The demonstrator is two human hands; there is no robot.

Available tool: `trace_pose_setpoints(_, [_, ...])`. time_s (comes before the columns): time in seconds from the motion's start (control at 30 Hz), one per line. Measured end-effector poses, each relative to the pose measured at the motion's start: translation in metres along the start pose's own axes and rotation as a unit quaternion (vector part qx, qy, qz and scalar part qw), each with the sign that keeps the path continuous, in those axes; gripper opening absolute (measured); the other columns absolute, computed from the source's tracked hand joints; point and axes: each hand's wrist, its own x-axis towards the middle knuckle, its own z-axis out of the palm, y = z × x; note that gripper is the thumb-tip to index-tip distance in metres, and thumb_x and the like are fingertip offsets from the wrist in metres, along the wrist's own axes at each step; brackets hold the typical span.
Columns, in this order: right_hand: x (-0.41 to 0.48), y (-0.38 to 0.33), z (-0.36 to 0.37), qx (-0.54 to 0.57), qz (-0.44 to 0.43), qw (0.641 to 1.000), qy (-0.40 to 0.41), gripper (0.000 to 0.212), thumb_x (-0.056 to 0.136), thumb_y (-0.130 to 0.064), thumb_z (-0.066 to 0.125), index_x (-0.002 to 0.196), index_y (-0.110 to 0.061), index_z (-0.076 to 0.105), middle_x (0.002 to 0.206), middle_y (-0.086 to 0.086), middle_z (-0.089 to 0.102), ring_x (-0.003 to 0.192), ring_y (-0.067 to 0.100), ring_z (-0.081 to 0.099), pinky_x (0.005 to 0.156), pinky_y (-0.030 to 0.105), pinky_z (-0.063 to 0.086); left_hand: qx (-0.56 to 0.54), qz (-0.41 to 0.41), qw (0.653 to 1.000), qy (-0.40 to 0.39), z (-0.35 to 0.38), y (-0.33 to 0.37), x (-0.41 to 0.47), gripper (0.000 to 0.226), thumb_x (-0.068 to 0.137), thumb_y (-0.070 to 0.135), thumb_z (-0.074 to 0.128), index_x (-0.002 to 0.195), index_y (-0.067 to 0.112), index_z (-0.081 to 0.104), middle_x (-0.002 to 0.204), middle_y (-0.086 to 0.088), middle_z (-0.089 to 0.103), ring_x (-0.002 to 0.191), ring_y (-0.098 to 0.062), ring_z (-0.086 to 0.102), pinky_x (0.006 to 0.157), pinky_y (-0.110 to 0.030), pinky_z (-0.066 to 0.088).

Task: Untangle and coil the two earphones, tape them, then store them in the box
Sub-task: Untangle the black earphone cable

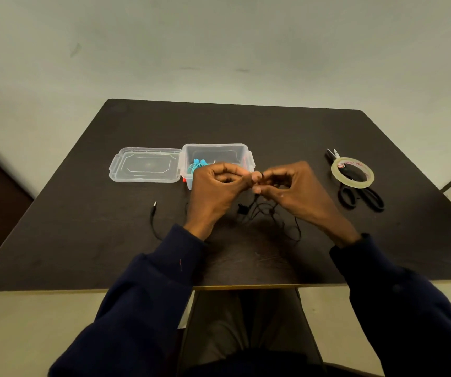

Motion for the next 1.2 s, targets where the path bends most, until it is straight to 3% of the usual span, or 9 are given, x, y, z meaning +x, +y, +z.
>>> trace_pose_setpoints(0.1, [-0.003, 0.006, -0.008, 0.124, 0.042, 0.99, 0.046, 0.016, 0.091, -0.013, 0.073, 0.098, 0.001, 0.076, 0.081, 0.009, 0.077, 0.066, 0.015, 0.069, 0.059, 0.023, 0.056, 0.008, -0.07, 0.996, -0.048, -0.007, -0.003, 0.003, 0.03, 0.094, 0.037, 0.067, 0.097, 0.008, 0.075, 0.094, -0.004, 0.078, 0.088, -0.019, 0.076, 0.083, -0.035, 0.062])
trace_pose_setpoints(0.23, [-0.008, 0.014, -0.015, 0.242, 0.097, 0.962, 0.079, 0.022, 0.091, -0.012, 0.07, 0.105, 0.004, 0.07, 0.091, 0.02, 0.075, 0.071, 0.02, 0.068, 0.061, 0.023, 0.056, -0.03, -0.18, 0.967, -0.18, -0.022, -0.002, 0.008, 0.041, 0.102, 0.039, 0.053, 0.115, 0.003, 0.069, 0.104, -0.013, 0.077, 0.097, -0.03, 0.075, 0.085, -0.038, 0.061])
trace_pose_setpoints(0.47, [-0.014, 0.027, -0.018, 0.271, 0.138, 0.945, 0.118, 0.011, 0.096, -0.003, 0.063, 0.106, -0.003, 0.069, 0.096, 0.019, 0.076, 0.074, 0.017, 0.071, 0.061, 0.018, 0.055, -0.026, -0.24, 0.917, -0.318, -0.025, 0.007, 0.004, 0.037, 0.079, 0.012, 0.076, 0.114, 0.004, 0.07, 0.106, -0.013, 0.077, 0.089, -0.023, 0.076, 0.071, -0.025, 0.062])
trace_pose_setpoints(0.6, [-0.017, 0.032, -0.026, 0.206, 0.162, 0.96, 0.099, 0.018, 0.096, 0.006, 0.059, 0.107, 0.0, 0.071, 0.097, 0.016, 0.077, 0.089, 0.023, 0.075, 0.071, 0.023, 0.059, 0.003, -0.187, 0.953, -0.241, -0.023, 0.005, 0.003, 0.017, 0.085, -0.003, 0.073, 0.101, 0.0, 0.075, 0.096, -0.014, 0.078, 0.083, -0.018, 0.076, 0.067, -0.021, 0.06])
trace_pose_setpoints(0.73, [-0.018, 0.022, -0.04, 0.048, 0.145, 0.987, 0.056, 0.028, 0.089, 0.011, 0.061, 0.101, -0.009, 0.077, 0.098, 0.003, 0.079, 0.094, 0.011, 0.074, 0.086, 0.022, 0.059, 0.018, -0.108, 0.979, -0.171, -0.019, 0.004, 0.004, 0.011, 0.085, 0.005, 0.075, 0.094, 0.011, 0.077, 0.095, -0.009, 0.078, 0.09, -0.021, 0.076, 0.07, -0.027, 0.063])
trace_pose_setpoints(0.87, [-0.019, 0.0, -0.044, -0.081, 0.046, 0.989, 0.111, 0.036, 0.086, 0.008, 0.057, 0.097, -0.017, 0.08, 0.095, -0.006, 0.078, 0.059, 0.003, 0.062, 0.058, 0.018, 0.053, 0.056, -0.028, 0.988, -0.143, -0.016, 0.008, 0.002, 0.013, 0.088, 0.007, 0.073, 0.101, 0.009, 0.077, 0.099, -0.003, 0.077, 0.098, -0.016, 0.073, 0.067, -0.021, 0.059])
trace_pose_setpoints(1.0, [-0.013, -0.023, -0.024, -0.061, -0.024, 0.997, 0.039, 0.015, 0.089, -0.016, 0.076, 0.104, -0.016, 0.079, 0.1, -0.009, 0.077, 0.093, 0.002, 0.072, 0.086, 0.017, 0.055, 0.095, 0.016, 0.987, -0.126, -0.015, 0.008, 0.002, 0.011, 0.092, 0.014, 0.072, 0.101, 0.012, 0.078, 0.095, 0.001, 0.077, 0.087, -0.01, 0.07, 0.066, -0.021, 0.056])
trace_pose_setpoints(1.1, [-0.01, -0.02, -0.011, -0.153, -0.044, 0.987, -0.016, 0.034, 0.079, -0.025, 0.086, 0.111, -0.019, 0.076, 0.106, -0.01, 0.075, 0.097, -0.002, 0.067, 0.089, 0.01, 0.051, 0.08, 0.007, 0.991, -0.11, -0.015, 0.011, 0.002, 0.01, 0.096, 0.012, 0.067, 0.097, 0.014, 0.077, 0.093, 0.0, 0.078, 0.083, -0.013, 0.07, 0.067, -0.022, 0.056])
trace_pose_setpoints(1.2, [-0.009, -0.014, -0.008, -0.195, -0.056, 0.979, 0.008, 0.027, 0.078, -0.013, 0.086, 0.103, -0.015, 0.079, 0.093, -0.008, 0.073, 0.081, -0.002, 0.066, 0.079, 0.014, 0.054, 0.05, -0.035, 0.994, -0.089, -0.017, 0.015, 0.002, 0.013, 0.098, 0.009, 0.063, 0.095, 0.011, 0.076, 0.091, -0.004, 0.078, 0.079, -0.012, 0.07, 0.066, -0.019, 0.055])
